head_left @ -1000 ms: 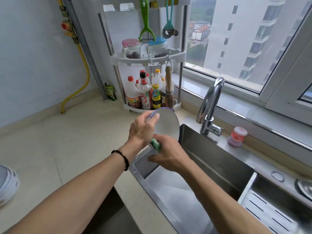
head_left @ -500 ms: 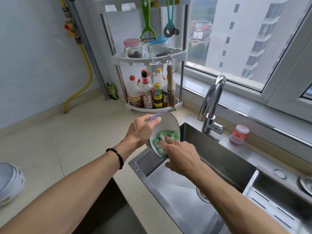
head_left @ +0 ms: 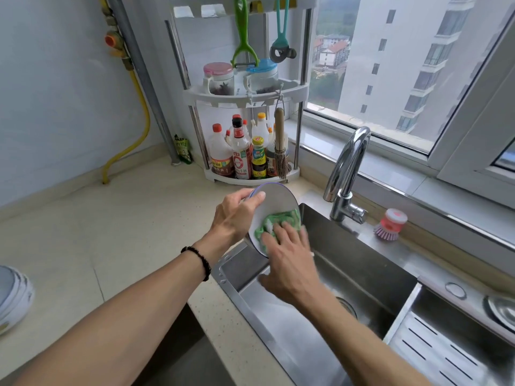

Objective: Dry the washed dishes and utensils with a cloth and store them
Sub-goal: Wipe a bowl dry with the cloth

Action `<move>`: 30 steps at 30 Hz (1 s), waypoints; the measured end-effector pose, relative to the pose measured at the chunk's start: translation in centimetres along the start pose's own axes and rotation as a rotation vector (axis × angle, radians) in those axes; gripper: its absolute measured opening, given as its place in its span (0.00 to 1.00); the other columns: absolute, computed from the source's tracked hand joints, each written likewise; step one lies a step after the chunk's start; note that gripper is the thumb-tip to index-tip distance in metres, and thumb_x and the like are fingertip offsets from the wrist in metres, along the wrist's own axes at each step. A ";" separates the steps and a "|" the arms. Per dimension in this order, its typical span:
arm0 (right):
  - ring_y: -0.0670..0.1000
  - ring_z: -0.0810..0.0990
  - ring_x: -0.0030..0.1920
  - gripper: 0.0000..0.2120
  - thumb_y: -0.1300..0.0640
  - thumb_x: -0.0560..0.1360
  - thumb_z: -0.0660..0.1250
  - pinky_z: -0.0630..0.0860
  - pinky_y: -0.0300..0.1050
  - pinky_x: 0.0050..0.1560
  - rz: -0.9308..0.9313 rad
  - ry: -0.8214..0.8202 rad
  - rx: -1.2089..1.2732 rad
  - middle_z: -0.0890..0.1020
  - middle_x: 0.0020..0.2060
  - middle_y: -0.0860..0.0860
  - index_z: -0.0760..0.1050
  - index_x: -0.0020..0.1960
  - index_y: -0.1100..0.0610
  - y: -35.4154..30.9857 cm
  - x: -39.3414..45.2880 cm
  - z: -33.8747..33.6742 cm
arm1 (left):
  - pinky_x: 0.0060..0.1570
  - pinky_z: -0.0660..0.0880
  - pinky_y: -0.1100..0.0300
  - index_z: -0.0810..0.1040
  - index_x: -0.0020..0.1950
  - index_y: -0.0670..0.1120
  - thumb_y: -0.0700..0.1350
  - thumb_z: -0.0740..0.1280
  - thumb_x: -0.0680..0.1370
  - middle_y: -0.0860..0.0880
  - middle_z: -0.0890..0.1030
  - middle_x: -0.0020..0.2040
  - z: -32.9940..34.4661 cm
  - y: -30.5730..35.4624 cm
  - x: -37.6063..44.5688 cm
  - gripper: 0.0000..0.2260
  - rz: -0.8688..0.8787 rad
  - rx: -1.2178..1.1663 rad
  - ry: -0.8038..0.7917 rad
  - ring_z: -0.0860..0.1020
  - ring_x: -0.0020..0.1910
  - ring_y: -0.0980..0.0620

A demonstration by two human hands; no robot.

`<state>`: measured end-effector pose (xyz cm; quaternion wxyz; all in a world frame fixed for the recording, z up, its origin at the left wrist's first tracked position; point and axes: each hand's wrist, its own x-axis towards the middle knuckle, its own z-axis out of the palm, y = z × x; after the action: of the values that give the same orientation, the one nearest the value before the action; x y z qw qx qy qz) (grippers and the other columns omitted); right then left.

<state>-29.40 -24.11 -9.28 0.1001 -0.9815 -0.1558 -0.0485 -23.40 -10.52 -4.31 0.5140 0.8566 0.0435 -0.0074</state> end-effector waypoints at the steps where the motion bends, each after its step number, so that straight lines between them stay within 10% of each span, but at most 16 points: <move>1: 0.58 0.67 0.69 0.30 0.47 0.65 0.75 0.62 0.52 0.70 0.040 -0.077 0.205 0.75 0.64 0.53 0.74 0.65 0.51 -1.0 0.0 -0.2 | 0.41 0.70 0.58 0.84 0.55 0.54 0.65 0.61 0.71 0.53 0.83 0.49 0.3 0.0 -0.1 0.22 0.001 0.016 0.028 0.79 0.50 0.50; 4: 0.56 0.71 0.65 0.26 0.45 0.67 0.75 0.69 0.47 0.62 -0.009 -0.147 0.471 0.75 0.61 0.50 0.76 0.64 0.48 -1.5 0.1 -0.4 | 0.40 0.68 0.58 0.81 0.46 0.49 0.62 0.65 0.75 0.50 0.82 0.44 0.0 -0.6 0.0 0.17 -0.028 0.028 0.027 0.77 0.45 0.49; 8: 0.56 0.71 0.72 0.30 0.58 0.65 0.73 0.50 0.57 0.79 -0.262 -0.034 -0.006 0.76 0.67 0.51 0.75 0.67 0.47 2.4 0.2 0.8 | 0.37 0.72 0.57 0.83 0.42 0.49 0.59 0.67 0.74 0.49 0.81 0.35 -1.8 -1.1 0.5 0.14 -0.097 0.018 -0.212 0.79 0.37 0.47; 14: 0.57 0.73 0.60 0.20 0.55 0.67 0.74 0.72 0.49 0.59 -0.155 -0.177 0.322 0.75 0.61 0.53 0.77 0.57 0.55 -0.6 -0.3 0.4 | 0.53 0.77 0.47 0.84 0.46 0.50 0.66 0.64 0.67 0.48 0.85 0.45 -1.0 -1.5 0.6 0.23 -0.090 0.036 -0.145 0.82 0.48 0.43; 19: 0.56 0.81 0.54 0.21 0.64 0.68 0.72 0.79 0.49 0.56 -0.427 0.097 0.013 0.83 0.56 0.52 0.81 0.60 0.51 3.3 -0.3 1.8 | 0.38 0.79 0.55 0.76 0.61 0.46 0.55 0.66 0.79 0.42 0.80 0.50 -3.1 0.6 0.5 0.17 -0.361 0.038 -0.455 0.81 0.44 0.45; 25: 0.55 0.74 0.36 0.13 0.64 0.63 0.76 0.69 0.45 0.36 -0.171 0.232 0.074 0.75 0.36 0.52 0.82 0.46 0.54 1.1 1.8 0.5 | 0.41 0.79 0.57 0.75 0.65 0.46 0.48 0.68 0.78 0.40 0.81 0.56 0.5 -0.6 -1.3 0.17 -0.256 -0.416 -0.201 0.81 0.47 0.47; 30: 0.57 0.73 0.59 0.21 0.51 0.73 0.71 0.73 0.52 0.59 -0.142 -0.036 0.288 0.75 0.58 0.52 0.74 0.65 0.53 -0.4 1.6 -0.6 | 0.54 0.79 0.49 0.81 0.59 0.58 0.55 0.65 0.68 0.50 0.83 0.55 0.4 -0.2 -0.4 0.20 -0.062 -0.250 -0.039 0.80 0.55 0.48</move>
<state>-28.03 -23.37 -8.45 0.2331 -0.9442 -0.2320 -0.0149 -23.79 -10.84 -4.62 0.6172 0.7837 0.0607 -0.0346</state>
